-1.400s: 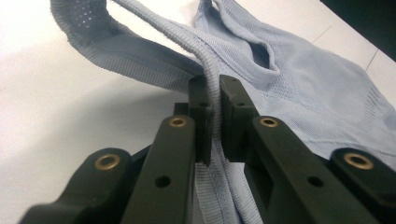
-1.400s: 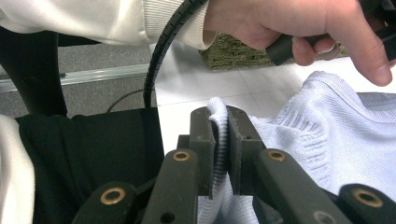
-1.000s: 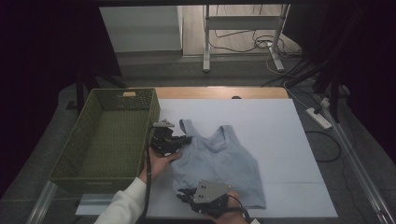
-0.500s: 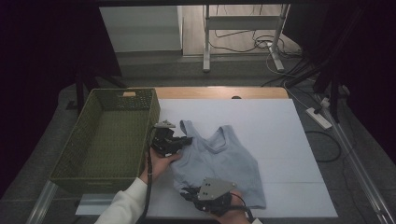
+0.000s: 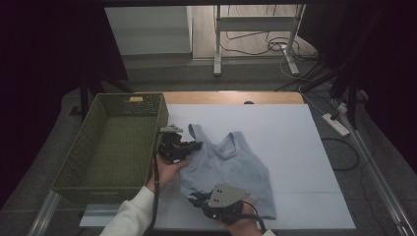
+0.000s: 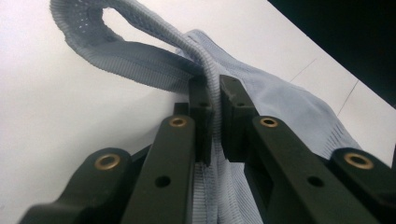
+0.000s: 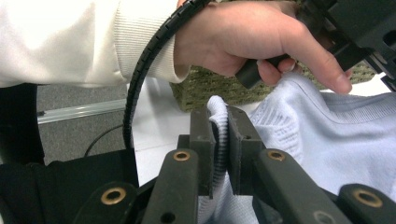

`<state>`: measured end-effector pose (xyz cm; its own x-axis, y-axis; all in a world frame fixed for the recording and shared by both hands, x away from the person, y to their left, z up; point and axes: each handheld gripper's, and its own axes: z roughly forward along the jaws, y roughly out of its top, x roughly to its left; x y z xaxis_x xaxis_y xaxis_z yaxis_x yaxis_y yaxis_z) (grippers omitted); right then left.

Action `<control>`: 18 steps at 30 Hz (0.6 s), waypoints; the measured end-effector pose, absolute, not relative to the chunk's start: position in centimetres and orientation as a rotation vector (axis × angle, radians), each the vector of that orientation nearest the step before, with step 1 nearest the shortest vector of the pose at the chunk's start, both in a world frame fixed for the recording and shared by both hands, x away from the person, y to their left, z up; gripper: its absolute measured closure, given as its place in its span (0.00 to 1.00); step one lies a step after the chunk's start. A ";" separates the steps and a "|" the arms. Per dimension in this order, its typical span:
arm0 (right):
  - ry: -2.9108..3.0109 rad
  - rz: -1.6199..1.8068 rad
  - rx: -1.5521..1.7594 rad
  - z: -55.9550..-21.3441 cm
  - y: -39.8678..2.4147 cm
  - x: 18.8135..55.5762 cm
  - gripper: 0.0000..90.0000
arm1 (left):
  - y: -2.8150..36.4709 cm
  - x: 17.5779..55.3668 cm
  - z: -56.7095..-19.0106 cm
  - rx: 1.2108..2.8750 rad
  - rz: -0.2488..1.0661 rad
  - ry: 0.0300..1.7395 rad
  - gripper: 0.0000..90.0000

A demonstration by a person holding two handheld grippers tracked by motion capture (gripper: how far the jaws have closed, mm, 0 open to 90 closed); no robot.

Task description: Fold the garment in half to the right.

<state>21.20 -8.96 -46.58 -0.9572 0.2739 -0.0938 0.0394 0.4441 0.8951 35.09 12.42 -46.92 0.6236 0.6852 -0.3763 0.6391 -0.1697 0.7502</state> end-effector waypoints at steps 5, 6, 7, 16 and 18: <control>2.487 1.509 0.285 -46.8 -9.4 21.3 0.91 | 12.4 35.1 -47.1 1.870 0.057 1.061 0.93; 2.484 1.508 0.287 -46.9 -9.5 21.3 0.91 | 12.4 35.2 -47.1 1.872 0.057 1.062 0.93; 2.486 1.508 0.293 -46.9 -9.6 21.3 0.91 | 12.3 35.2 -47.2 1.874 0.056 1.063 0.93; 2.495 1.498 0.326 -47.0 -10.4 21.6 0.91 | 12.4 35.3 -47.4 1.874 0.054 1.070 0.93; 2.496 1.497 0.333 -47.0 -10.5 21.7 0.91 | 12.3 35.3 -47.4 1.874 0.054 1.070 0.93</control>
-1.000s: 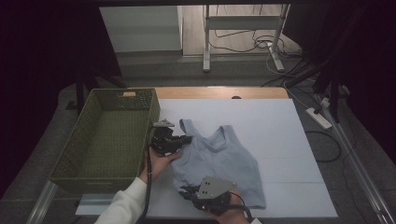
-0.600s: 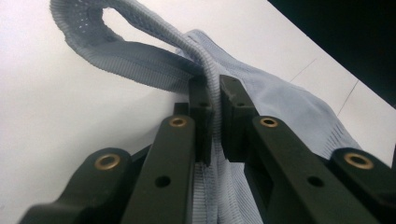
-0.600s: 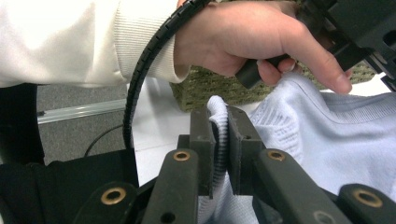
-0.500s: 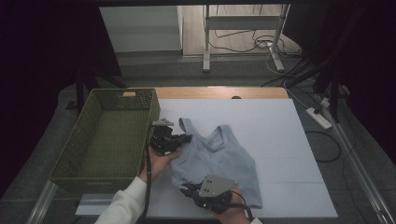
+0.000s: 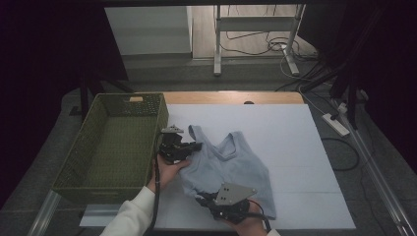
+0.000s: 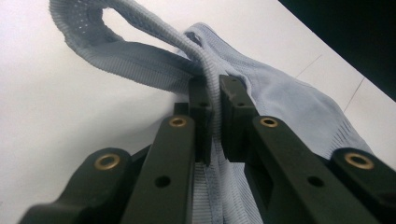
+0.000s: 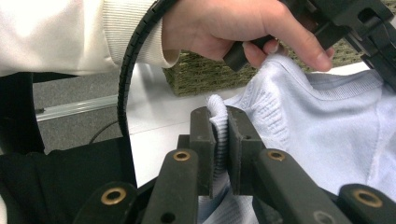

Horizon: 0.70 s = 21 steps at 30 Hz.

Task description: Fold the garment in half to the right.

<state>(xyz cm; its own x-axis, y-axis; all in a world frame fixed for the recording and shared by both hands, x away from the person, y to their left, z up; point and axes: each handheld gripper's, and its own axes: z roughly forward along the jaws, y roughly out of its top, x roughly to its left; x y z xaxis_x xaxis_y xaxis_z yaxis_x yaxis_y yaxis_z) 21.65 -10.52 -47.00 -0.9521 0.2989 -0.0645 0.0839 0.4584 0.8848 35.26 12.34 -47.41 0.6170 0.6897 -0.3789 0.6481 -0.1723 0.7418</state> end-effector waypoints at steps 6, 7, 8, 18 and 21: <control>2.482 1.503 0.363 -46.8 -11.3 21.7 0.91 | 12.3 35.3 -47.4 1.873 0.053 1.072 0.93; 2.481 1.503 0.367 -46.7 -11.5 21.7 0.91 | 12.3 35.4 -47.4 1.873 0.054 1.072 0.93; 2.477 1.505 0.373 -46.7 -11.6 21.7 0.91 | 12.3 35.4 -47.5 1.873 0.054 1.073 0.93; 2.449 1.515 0.396 -46.3 -12.6 21.5 0.91 | 11.8 35.7 -47.5 1.881 0.055 1.075 0.93; 2.440 1.516 0.407 -46.2 -13.0 21.5 0.91 | 11.6 35.8 -47.5 1.887 0.057 1.077 0.93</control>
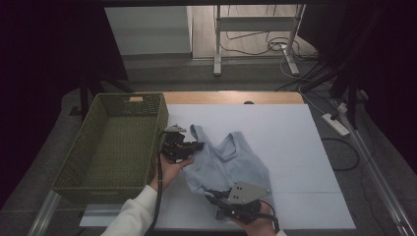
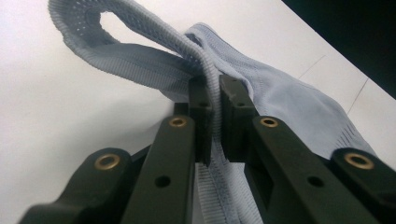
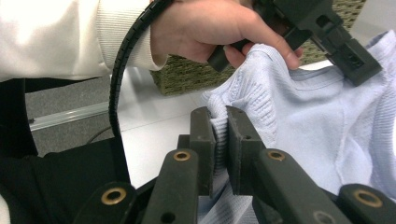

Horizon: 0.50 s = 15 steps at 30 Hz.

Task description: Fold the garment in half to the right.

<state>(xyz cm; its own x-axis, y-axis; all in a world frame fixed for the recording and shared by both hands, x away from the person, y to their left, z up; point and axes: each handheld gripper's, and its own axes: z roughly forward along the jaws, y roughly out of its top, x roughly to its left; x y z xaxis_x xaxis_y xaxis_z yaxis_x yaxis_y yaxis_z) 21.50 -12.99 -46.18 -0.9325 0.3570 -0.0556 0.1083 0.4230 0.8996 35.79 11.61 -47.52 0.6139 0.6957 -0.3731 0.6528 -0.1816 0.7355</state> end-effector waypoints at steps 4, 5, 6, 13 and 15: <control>2.426 1.515 0.425 -46.1 -13.5 21.5 0.91 | 11.6 36.0 -47.6 1.885 0.055 1.083 0.93; 2.426 1.514 0.429 -46.0 -13.6 21.5 0.91 | 11.5 36.0 -47.6 1.883 0.053 1.085 0.93; 2.422 1.513 0.435 -46.0 -13.7 21.6 0.91 | 11.5 36.1 -47.7 1.882 0.050 1.087 0.93; 2.406 1.507 0.474 -45.9 -14.6 21.7 0.91 | 11.0 36.5 -47.7 1.890 0.046 1.086 0.93; 2.403 1.495 0.484 -45.9 -14.9 21.8 0.91 | 10.9 36.7 -47.7 1.891 0.043 1.087 0.93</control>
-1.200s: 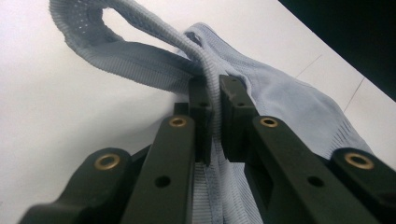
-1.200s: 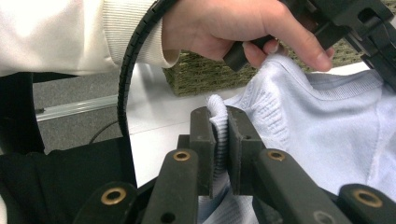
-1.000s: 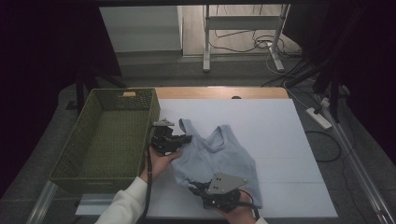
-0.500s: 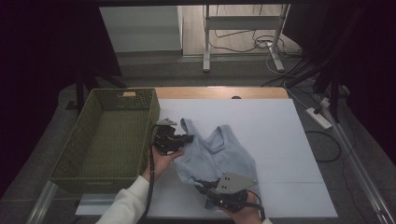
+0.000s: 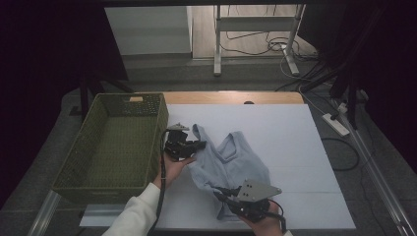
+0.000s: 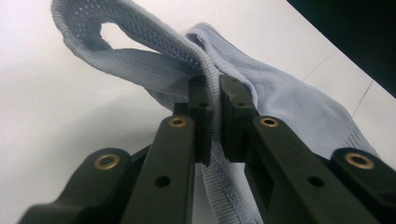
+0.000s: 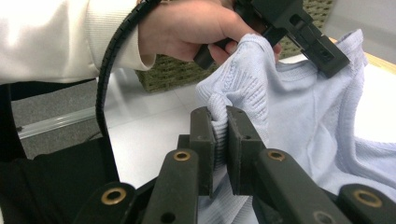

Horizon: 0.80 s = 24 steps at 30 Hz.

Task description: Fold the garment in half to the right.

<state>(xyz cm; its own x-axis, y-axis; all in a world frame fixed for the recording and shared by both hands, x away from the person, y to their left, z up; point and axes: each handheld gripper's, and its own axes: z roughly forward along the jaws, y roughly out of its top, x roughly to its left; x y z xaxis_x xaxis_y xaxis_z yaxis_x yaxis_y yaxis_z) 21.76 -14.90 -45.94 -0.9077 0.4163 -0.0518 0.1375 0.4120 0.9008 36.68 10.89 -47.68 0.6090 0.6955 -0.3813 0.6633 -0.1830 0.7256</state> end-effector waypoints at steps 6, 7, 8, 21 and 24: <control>2.392 1.483 0.507 -46.1 -15.6 21.9 0.91 | 10.4 37.1 -47.5 1.904 0.046 1.088 0.93; 2.393 1.484 0.507 -46.1 -15.7 21.9 0.91 | 10.4 37.1 -47.5 1.907 0.046 1.088 0.93; 2.391 1.481 0.510 -46.1 -15.8 21.9 0.91 | 10.2 37.2 -47.5 1.909 0.047 1.088 0.93; 2.393 1.456 0.542 -46.4 -17.0 22.0 0.92 | 9.4 37.5 -47.2 1.934 0.069 1.078 0.93; 2.398 1.448 0.548 -46.5 -17.2 22.0 0.92 | 9.3 37.6 -47.2 1.936 0.067 1.078 0.93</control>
<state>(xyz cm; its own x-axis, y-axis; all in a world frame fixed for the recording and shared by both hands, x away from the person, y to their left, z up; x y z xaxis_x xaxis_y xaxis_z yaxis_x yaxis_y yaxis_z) 22.03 -17.20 -46.47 -0.8866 0.4601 -0.0474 0.1723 0.4237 0.8892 37.58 9.33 -47.25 0.6200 0.7044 -0.3454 0.6559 -0.2238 0.7209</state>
